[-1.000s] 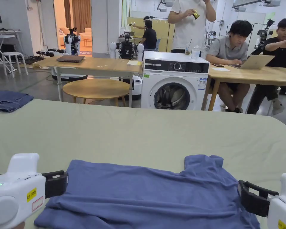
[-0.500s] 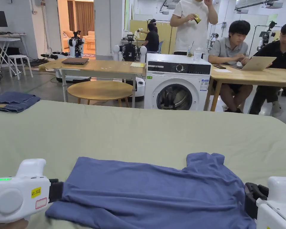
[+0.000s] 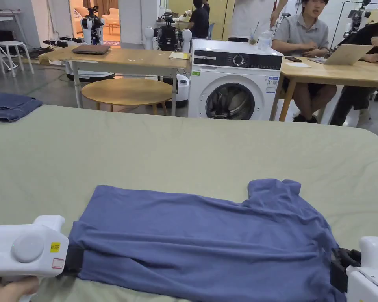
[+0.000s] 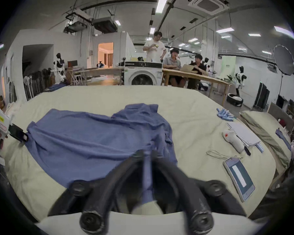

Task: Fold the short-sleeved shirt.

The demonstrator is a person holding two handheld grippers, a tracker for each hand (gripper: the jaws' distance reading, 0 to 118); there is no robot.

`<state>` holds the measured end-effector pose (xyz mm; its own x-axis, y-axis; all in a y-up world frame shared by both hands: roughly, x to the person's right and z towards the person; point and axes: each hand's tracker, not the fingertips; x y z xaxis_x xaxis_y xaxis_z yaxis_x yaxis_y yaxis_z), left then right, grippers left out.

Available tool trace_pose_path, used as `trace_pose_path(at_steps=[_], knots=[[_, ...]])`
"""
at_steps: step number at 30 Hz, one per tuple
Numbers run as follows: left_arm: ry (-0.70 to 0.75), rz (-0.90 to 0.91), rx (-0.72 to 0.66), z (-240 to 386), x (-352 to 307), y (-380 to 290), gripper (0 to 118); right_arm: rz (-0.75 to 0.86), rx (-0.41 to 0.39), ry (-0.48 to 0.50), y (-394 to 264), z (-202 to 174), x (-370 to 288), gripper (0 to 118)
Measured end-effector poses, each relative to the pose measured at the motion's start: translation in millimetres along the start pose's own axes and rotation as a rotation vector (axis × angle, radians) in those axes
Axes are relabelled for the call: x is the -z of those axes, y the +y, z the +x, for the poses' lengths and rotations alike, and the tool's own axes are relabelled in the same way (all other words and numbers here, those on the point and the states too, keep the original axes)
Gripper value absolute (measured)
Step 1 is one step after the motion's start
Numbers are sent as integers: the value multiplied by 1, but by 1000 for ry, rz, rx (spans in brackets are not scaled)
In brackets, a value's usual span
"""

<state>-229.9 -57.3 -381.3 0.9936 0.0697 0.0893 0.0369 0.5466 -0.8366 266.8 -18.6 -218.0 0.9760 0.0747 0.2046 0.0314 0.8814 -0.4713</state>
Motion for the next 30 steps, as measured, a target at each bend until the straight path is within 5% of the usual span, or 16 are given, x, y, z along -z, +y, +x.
trace_pose_path(at_steps=[1, 4, 10, 13, 14, 15, 16, 17, 18, 22, 25, 30], knots=[[4, 5, 16, 2, -3, 1, 3, -28, -9, -8, 1, 4, 6, 97], [-58, -5, -35, 5, -15, 1, 3, -200, 6, -8, 1, 17, 33, 111], [-76, 8, -42, 4, -24, -3, 3, -473, 156, 3, -13, 52, 79, 110], [-76, 5, -39, 5, -27, -6, 3, -514, 213, 73, -25, 52, 85, 88], [-76, 3, -39, 6, -28, -7, 3, -477, 175, 33, -25, 48, 79, 82], [-76, 1, -38, 5, -27, -7, 3, -459, 151, 56, -21, 47, 74, 67], [-76, 1, -34, 6, -30, -8, 3, -449, 141, 98, -18, 47, 71, 21], [-77, 4, -28, 7, -34, -8, 3, -437, 165, 158, -14, 48, 67, 10], [-81, 5, -27, 7, -37, -8, 3, -430, 208, 162, -11, 44, 63, 10], [-99, 36, -39, 4, -63, -13, 3, -420, 153, 129, 4, 45, 47, 10], [-125, 43, -53, -2, -87, -23, 3, -399, 230, 182, 15, 58, 22, 10], [-122, 12, -63, -10, -117, -64, 3, -418, 183, 189, 12, 68, -26, 10]])
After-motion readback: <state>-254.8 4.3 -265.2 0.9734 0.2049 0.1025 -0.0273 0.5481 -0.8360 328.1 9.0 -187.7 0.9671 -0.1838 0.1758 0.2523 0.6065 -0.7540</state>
